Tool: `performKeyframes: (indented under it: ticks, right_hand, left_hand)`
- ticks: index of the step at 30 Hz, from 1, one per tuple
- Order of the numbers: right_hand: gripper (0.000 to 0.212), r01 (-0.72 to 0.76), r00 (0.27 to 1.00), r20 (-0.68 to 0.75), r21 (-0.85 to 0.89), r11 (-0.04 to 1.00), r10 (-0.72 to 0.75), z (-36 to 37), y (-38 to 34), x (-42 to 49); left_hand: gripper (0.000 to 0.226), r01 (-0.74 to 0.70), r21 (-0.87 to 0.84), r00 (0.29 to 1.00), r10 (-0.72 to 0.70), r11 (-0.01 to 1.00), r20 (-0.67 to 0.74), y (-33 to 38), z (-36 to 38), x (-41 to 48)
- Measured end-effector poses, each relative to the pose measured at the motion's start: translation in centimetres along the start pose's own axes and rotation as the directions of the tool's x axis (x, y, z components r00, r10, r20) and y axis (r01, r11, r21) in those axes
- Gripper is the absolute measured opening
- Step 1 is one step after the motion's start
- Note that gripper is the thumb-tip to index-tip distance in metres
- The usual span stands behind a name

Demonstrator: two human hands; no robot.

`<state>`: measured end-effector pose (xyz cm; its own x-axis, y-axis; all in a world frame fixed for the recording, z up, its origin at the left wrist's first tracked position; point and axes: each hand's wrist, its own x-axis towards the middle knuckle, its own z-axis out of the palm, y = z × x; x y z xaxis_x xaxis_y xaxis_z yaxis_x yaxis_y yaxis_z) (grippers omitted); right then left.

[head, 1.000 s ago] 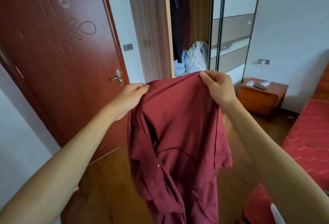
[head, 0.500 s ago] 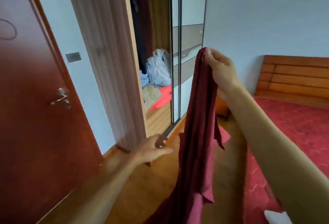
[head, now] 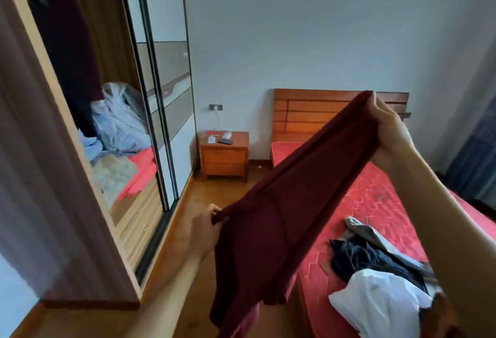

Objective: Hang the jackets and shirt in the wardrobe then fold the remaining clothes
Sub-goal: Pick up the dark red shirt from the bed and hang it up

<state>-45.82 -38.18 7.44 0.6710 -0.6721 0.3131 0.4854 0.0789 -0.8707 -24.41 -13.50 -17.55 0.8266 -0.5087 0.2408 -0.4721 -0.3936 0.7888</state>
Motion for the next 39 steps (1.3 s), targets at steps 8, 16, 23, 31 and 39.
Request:
performKeyframes:
  ticks: [8,16,23,31,39]
  right_hand:
    - [0.033,-0.079,0.95,-0.286,-0.602,0.795,-0.122,-5.9,10.2,8.4]
    - [0.043,0.314,0.724,0.651,-0.606,0.731,0.229,10.4,20.2,16.1]
    - [0.029,0.427,0.662,0.721,-0.588,0.687,0.205,15.2,26.4,23.1]
    - [0.028,0.518,0.621,0.782,-0.464,0.718,0.057,22.5,31.0,29.5]
    - [0.035,0.282,0.618,0.776,-0.367,0.886,0.124,29.4,29.3,37.8]
  left_hand:
    - [0.037,-0.209,0.028,0.922,0.206,0.978,-0.327,3.4,-4.6,11.7]
    - [0.041,-0.355,0.081,0.857,0.359,0.931,-0.37,9.5,-5.7,21.1]
    - [0.025,-0.192,0.097,0.92,0.214,0.977,-0.328,7.3,-10.2,26.7]
    - [0.038,-0.13,0.214,0.99,0.14,0.968,-0.033,3.9,-17.2,33.2]
    - [0.03,-0.171,0.343,0.958,0.237,0.924,-0.162,-3.0,-24.4,40.4]
